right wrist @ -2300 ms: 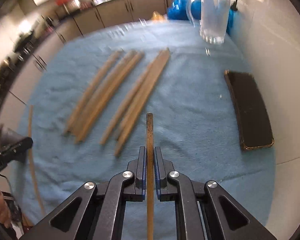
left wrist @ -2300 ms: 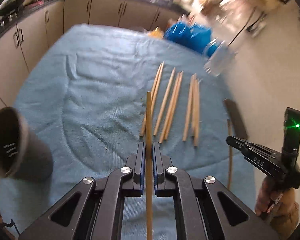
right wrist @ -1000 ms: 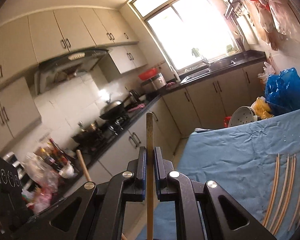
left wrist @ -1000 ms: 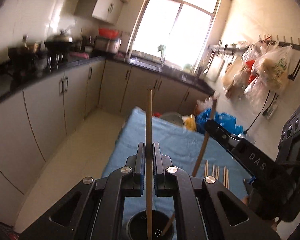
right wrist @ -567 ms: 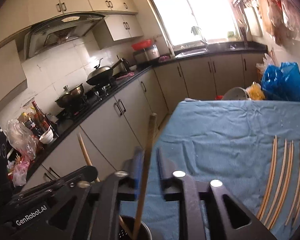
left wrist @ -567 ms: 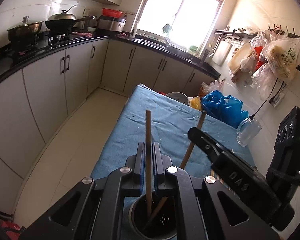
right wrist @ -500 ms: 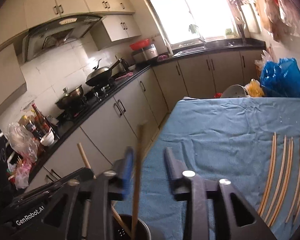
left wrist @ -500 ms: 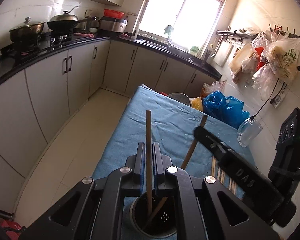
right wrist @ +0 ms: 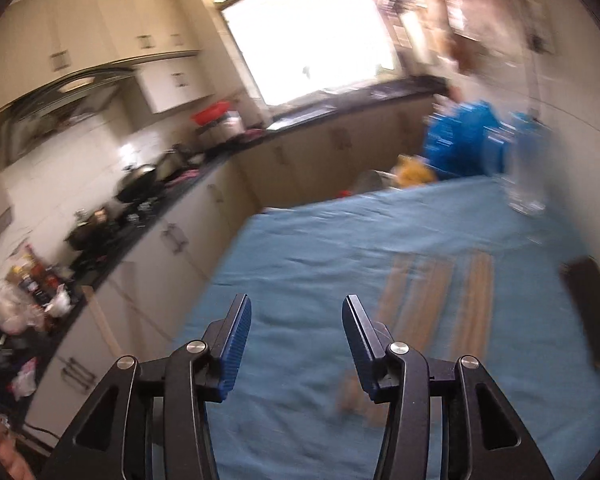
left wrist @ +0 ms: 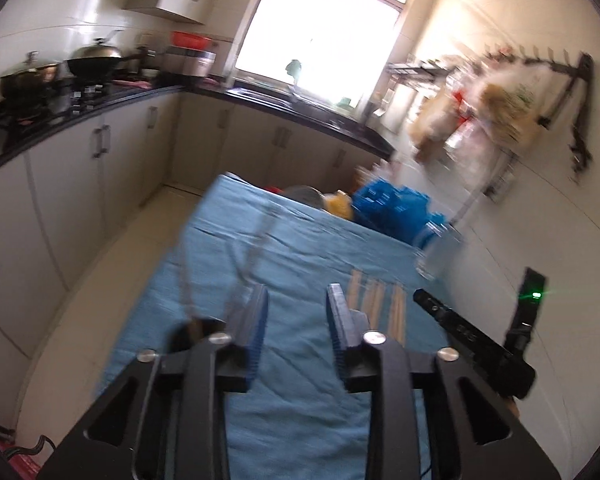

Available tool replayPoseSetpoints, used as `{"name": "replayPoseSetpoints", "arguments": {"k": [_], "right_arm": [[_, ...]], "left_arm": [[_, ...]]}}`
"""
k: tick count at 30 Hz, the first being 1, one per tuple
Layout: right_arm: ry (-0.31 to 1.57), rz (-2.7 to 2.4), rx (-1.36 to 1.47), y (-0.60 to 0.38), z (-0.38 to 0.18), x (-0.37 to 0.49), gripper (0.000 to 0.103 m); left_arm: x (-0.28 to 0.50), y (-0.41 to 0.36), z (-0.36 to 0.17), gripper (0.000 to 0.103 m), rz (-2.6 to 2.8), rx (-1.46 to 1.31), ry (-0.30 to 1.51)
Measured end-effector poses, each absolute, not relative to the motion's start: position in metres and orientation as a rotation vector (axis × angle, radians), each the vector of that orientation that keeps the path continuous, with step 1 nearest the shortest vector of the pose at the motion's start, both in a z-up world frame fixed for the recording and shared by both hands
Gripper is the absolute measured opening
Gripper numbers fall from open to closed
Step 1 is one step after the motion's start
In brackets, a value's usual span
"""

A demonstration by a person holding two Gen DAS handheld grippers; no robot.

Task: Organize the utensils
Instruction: 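Move both open grippers back over the remaining chopsticks, then close the left gripper on a chopstick while the right gripper grasps another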

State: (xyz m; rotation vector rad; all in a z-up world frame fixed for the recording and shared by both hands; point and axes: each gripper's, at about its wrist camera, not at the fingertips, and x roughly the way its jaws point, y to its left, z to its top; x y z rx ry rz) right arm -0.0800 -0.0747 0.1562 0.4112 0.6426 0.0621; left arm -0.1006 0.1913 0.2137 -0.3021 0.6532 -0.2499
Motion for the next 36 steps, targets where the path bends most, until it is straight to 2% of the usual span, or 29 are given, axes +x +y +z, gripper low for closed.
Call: {"name": "replayPoseSetpoints", "arguments": {"k": [8,12,17,24,29,34,36], "right_arm": [[0.823,-0.061,0.541,-0.183,0.087,-0.11,0.051],[0.903,-0.024,0.533,-0.191,0.063,-0.109,0.051],[0.941,0.093,0.459,-0.171,0.049,-0.108,0.051],[0.941,0.129,0.267,-0.127,0.036,-0.104,0.051],[0.937,0.104,0.229,-0.123,0.035,-0.103,0.051],[0.932,0.072,0.223,-0.122,0.036,-0.109,0.047],[0.93,0.055,0.22,-0.123,0.036,-0.11,0.035]], "left_arm": [[-0.068,0.088,0.151,0.031,-0.334,-0.186,0.809],[-0.038,0.059,0.099,0.031,-0.319,-0.124,0.906],[-0.014,0.059,0.047,0.03,-0.309,-0.128,0.997],[-0.002,0.046,0.027,0.03,-0.352,-0.023,0.985],[0.001,0.035,0.025,0.03,-0.386,0.066,0.948],[0.0,0.028,0.023,0.015,-0.425,0.13,0.943],[0.0,0.027,0.022,0.008,-0.416,0.151,0.939]]}}
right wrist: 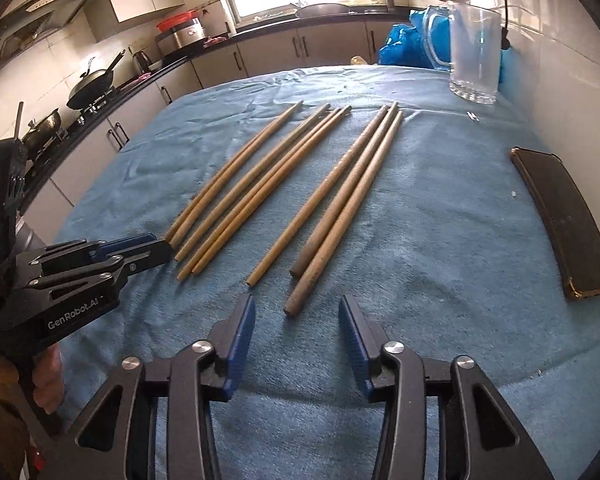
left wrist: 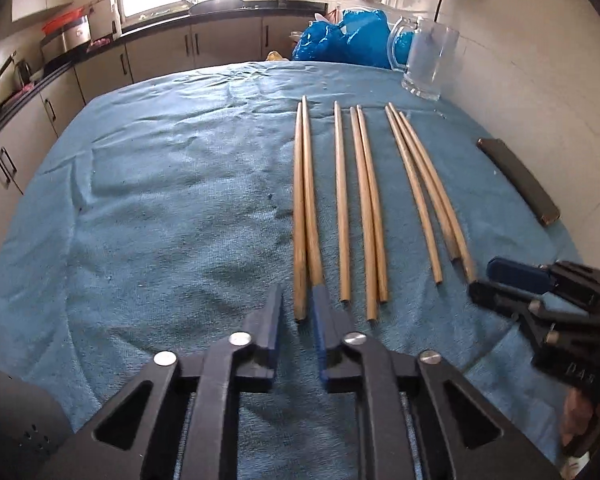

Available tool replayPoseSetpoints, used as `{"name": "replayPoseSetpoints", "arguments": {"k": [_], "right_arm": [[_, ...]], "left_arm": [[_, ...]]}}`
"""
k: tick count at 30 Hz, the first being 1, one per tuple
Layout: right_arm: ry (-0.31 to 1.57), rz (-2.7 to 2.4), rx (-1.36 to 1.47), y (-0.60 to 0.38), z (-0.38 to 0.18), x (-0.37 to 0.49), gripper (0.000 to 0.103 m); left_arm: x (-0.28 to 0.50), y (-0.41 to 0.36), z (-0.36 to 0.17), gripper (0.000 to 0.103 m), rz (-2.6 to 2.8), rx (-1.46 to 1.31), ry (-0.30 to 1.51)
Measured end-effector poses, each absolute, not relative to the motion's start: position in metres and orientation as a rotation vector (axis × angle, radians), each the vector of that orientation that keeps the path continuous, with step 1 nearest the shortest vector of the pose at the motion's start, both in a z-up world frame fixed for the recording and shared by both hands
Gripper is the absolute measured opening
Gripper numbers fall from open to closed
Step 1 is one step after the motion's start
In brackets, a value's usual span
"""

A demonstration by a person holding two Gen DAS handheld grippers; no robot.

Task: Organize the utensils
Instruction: 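Close the left gripper on a chopstick while the right gripper grasps another, then lift both chopsticks and carry them over the black cup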

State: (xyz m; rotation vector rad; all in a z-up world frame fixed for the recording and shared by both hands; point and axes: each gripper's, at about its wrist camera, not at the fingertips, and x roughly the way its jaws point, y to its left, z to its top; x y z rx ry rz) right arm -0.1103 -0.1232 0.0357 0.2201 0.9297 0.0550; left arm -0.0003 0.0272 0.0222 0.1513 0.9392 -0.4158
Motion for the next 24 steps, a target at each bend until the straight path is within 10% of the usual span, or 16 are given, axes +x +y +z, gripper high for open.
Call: {"name": "replayPoseSetpoints", "arguments": {"k": [10,13,24], "right_arm": [[0.936,0.006,0.236,-0.127,0.036,-0.105,0.026],[0.948,-0.007,0.279,-0.13,0.036,-0.102,0.007],[1.073,-0.003,0.326,-0.147,0.04,-0.165,0.006]], "left_arm": [[0.007,0.026,0.022,0.006,-0.389,0.111,0.968],[0.009,0.032,0.023,0.006,-0.373,0.043,0.999],[-0.056,0.077,0.023,0.006,-0.357,-0.103,1.151]]}}
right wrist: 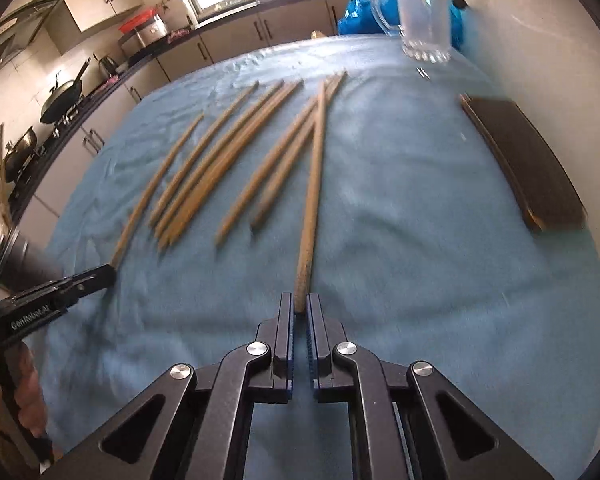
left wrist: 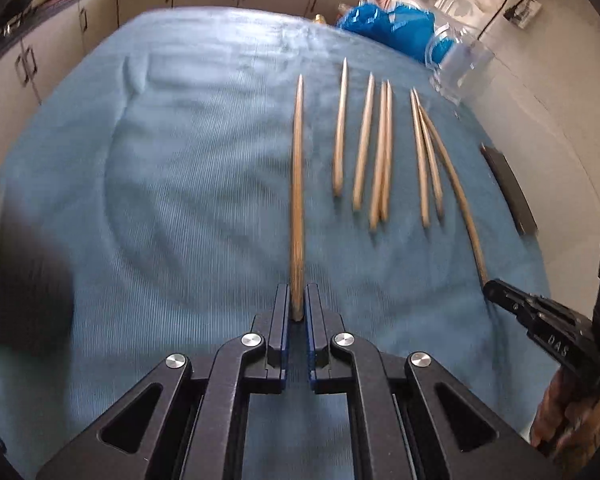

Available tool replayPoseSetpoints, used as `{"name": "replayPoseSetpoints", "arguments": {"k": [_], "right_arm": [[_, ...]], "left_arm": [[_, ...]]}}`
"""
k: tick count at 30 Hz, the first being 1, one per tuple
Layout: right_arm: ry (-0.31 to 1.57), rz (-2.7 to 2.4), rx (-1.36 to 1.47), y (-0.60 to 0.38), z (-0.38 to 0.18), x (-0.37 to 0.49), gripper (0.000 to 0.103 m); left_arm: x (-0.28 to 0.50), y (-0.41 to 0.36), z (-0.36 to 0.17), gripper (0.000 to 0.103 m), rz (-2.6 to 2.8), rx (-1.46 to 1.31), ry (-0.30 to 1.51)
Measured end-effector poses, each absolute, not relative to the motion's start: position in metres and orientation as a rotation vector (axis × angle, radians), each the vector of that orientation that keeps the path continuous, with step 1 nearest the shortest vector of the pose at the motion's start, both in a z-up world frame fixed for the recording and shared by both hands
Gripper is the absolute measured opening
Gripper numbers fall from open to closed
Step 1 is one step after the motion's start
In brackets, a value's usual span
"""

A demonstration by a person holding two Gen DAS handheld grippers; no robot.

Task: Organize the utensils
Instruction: 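Lift both chopsticks and carry them over the black cup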

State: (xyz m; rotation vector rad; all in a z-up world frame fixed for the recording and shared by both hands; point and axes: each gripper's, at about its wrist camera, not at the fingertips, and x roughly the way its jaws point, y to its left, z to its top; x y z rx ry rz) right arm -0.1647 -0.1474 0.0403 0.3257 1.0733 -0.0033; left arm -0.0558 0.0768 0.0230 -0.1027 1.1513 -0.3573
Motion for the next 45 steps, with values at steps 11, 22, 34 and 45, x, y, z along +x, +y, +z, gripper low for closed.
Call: {"name": "replayPoseSetpoints", "arguments": {"k": [11,22,34,45], "right_arm": [[1.108,0.051,0.259,-0.16,0.064,-0.258,0.047],[1.115,0.015,0.227,-0.158,0.065,-0.154,0.045],[1.283,-0.013,0.133,-0.144,0.04,-0.073,0.032],[1.299,-0.022,0.048,-0.128,0.04,-0.049,0.007]], "left_arm": [[-0.162,0.102,0.055,0.009,-0.463,0.028,1.175],[-0.075,0.066,0.042,0.019,-0.361,0.059,1.158],[-0.02,0.036,0.025,0.018,-0.341,0.132,1.254],[-0.01,0.044,0.024,0.006,-0.337,0.058,1.253]]}}
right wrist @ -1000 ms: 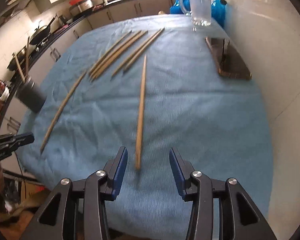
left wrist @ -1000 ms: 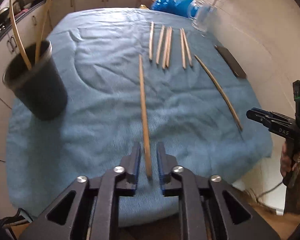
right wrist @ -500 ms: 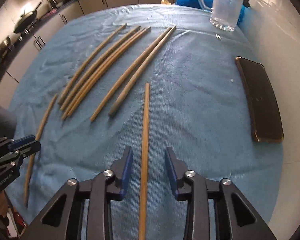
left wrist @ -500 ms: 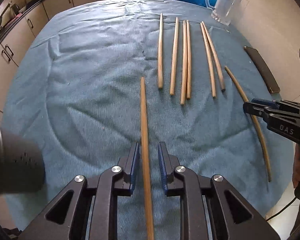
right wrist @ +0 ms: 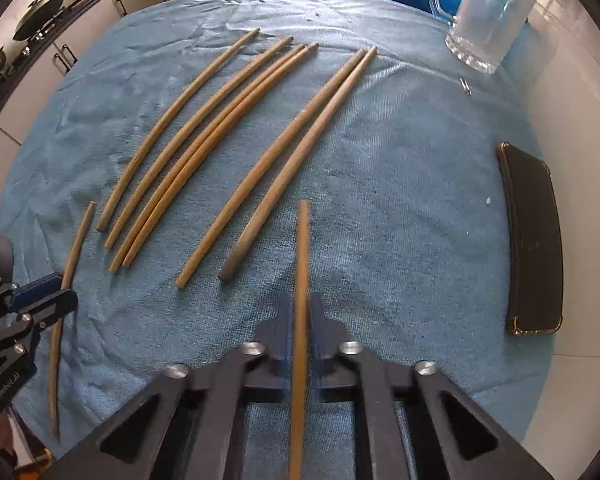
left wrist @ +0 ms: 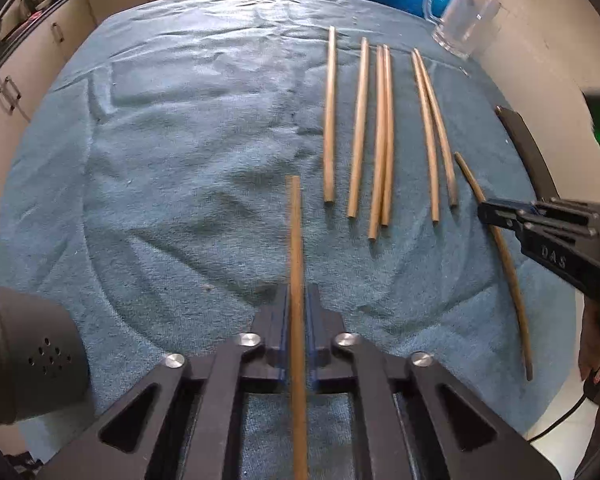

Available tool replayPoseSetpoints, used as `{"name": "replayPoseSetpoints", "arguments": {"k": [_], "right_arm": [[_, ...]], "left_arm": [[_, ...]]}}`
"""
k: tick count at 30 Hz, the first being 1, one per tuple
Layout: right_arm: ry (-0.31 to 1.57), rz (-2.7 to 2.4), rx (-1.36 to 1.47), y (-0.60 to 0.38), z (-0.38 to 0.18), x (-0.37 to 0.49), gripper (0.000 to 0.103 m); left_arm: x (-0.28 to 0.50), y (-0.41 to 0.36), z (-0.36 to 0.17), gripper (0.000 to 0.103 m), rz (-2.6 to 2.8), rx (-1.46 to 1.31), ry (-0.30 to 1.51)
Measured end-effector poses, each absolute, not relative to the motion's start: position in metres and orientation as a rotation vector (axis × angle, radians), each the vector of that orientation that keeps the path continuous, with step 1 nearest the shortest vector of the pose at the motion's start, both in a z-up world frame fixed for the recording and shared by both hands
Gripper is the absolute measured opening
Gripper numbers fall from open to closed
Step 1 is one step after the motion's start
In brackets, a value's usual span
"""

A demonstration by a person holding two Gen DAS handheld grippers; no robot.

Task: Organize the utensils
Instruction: 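Lift both chopsticks and carry them over the black cup, then lower both chopsticks into the black cup and open both grippers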

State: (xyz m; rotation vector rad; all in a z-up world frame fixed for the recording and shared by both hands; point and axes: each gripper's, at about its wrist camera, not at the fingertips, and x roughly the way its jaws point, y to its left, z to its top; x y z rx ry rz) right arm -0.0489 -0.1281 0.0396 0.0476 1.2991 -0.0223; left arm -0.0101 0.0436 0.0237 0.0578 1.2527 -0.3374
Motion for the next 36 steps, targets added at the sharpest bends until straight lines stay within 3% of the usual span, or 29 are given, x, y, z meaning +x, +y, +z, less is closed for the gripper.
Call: {"name": "replayPoseSetpoints", "arguments": {"k": [5,21,29,36], "right_arm": [[1.142,0.032,0.095,-0.119,0.06,-0.078,0.007],[0.701,0.203,0.244,-0.072,0.177,-0.158,0.007],[0.497,0.323,0.323,-0.012,0.237,-0.13,0.007],[0.369,0.387,0.397,0.059,0.255,-0.077,0.007]], "left_arm": [[-0.04,0.064,0.044,0.006,-0.364,-0.089,1.146],[-0.158,0.139,0.175,0.006,-0.391,-0.203,0.661],[-0.132,0.203,0.234,0.006,-0.194,-0.213,0.45],[-0.085,0.252,0.238,0.006,-0.09,-0.285,0.396]]}}
